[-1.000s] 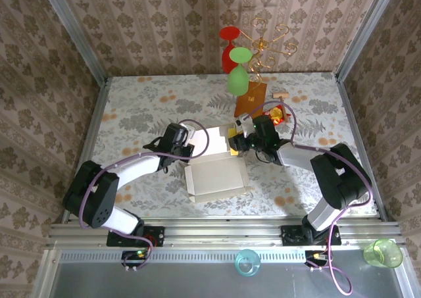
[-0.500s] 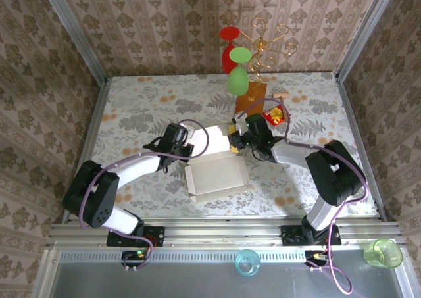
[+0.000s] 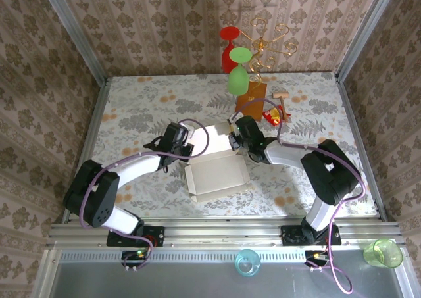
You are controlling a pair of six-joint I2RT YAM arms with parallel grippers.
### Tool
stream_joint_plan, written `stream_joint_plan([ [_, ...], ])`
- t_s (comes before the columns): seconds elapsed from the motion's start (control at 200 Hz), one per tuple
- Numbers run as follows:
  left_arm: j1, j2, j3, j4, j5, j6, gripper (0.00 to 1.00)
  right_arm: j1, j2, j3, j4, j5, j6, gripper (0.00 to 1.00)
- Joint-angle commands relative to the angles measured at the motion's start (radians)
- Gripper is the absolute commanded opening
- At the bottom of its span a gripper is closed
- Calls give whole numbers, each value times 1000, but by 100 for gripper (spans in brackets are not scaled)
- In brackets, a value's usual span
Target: Fold the paper box
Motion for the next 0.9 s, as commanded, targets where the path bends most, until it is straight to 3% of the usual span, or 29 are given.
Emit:
stream_joint_plan([
  [0.0, 1, 20, 27, -34, -25, -4, 0, 33, 29, 24, -81, 98, 18, 1],
  [0.215, -2, 27, 38, -55, -61, -40, 0, 82, 46, 57, -171, 323, 98, 0],
  [0.43, -8, 40, 53, -85, -105, -88, 0, 143, 120, 187, -403, 591, 249, 0],
  [0.69, -14, 46, 52, -98, -131, -137, 0, 162, 163, 271, -542, 642, 332, 0],
  [0.895, -14, 48, 53, -101, -140, -162, 0, 171, 141, 222, -442, 604, 293, 0],
])
